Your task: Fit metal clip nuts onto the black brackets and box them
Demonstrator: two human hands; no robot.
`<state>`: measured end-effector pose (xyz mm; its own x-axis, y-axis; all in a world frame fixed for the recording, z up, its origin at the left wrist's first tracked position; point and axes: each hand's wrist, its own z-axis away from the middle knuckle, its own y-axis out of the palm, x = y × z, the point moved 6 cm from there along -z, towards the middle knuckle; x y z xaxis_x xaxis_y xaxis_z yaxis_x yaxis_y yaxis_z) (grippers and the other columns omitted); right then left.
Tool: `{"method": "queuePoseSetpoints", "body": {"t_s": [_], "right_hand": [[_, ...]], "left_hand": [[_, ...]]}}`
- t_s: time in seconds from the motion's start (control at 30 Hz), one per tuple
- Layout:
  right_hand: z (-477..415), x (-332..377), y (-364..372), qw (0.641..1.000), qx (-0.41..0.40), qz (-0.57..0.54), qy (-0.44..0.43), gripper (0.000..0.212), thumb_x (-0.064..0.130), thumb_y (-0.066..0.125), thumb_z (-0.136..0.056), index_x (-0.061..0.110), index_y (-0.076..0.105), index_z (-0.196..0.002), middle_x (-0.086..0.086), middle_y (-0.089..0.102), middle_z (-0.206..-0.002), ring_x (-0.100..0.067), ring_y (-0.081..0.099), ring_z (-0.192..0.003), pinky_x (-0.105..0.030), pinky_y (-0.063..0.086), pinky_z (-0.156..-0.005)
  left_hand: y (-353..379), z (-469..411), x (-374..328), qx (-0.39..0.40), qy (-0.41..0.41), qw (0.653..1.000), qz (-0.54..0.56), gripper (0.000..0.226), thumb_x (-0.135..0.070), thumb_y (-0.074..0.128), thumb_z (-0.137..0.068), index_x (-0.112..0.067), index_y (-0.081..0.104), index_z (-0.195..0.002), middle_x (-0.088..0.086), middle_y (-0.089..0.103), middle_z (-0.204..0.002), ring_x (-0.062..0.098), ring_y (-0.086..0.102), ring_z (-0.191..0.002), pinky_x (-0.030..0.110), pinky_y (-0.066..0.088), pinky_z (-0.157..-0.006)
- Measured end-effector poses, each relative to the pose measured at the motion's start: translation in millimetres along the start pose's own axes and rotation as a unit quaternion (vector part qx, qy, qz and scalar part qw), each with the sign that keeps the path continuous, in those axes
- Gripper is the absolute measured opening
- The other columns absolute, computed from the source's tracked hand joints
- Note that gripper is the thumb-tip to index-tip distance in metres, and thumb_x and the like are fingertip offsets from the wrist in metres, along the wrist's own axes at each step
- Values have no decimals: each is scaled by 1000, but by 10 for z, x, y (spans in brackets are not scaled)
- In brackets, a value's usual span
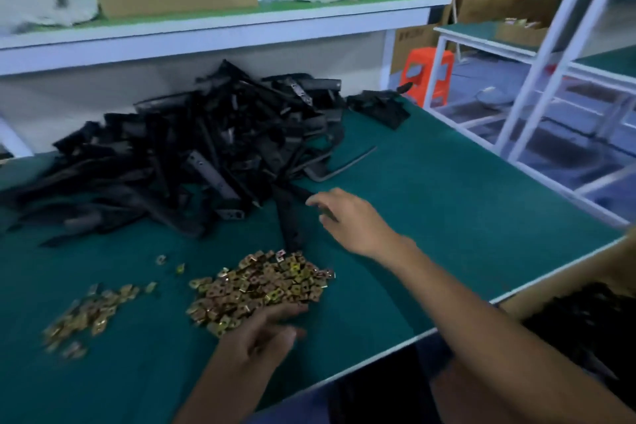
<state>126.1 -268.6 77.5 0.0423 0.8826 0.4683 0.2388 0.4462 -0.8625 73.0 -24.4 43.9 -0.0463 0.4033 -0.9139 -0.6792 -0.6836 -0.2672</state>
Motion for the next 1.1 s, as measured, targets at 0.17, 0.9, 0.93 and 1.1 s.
{"method": "queuePoseSetpoints", "body": {"t_s": [0.17, 0.9, 0.93, 1.1], "right_hand": [[-686, 154, 414, 965, 101, 235, -63, 83, -8, 44, -97, 38, 17, -161, -11, 20, -161, -38, 30, -139, -41, 48, -84], [1123, -367, 73, 819, -229, -496, 176, 28, 27, 66, -99, 40, 69, -124, 15, 70, -126, -4, 64, -119, -29, 48, -99], [1303, -459, 23, 805, -252, -501, 195, 28, 28, 67, -98, 38, 70, -124, 11, 72, -123, -6, 66, -114, -29, 51, -97], [1964, -778, -271, 723, -339, -538, 271, 29, 26, 64, -98, 20, 72, -126, 5, 78, -95, -7, 72, -82, -16, 56, -70]], "left_hand": [[-145, 63, 121, -33, -2, 999, 21, 22, -28, 61, -99, -43, 68, -113, -17, 76, -103, -5, 68, -99, 7, 49, -76], [-432, -1264, -160, -179, 135, 850, -476, 35, -30, 46, -106, -28, 61, -137, 5, 57, -126, 26, 42, -116, 34, 39, -101], [-456, -1283, -165, -180, 136, 852, -472, 31, -30, 48, -105, -28, 65, -131, 5, 59, -124, 26, 43, -115, 35, 39, -100], [-521, -1233, -216, -183, 134, 870, -438, 11, -32, 61, -98, -25, 67, -104, -2, 62, -108, 22, 48, -109, 34, 42, -94]]}}
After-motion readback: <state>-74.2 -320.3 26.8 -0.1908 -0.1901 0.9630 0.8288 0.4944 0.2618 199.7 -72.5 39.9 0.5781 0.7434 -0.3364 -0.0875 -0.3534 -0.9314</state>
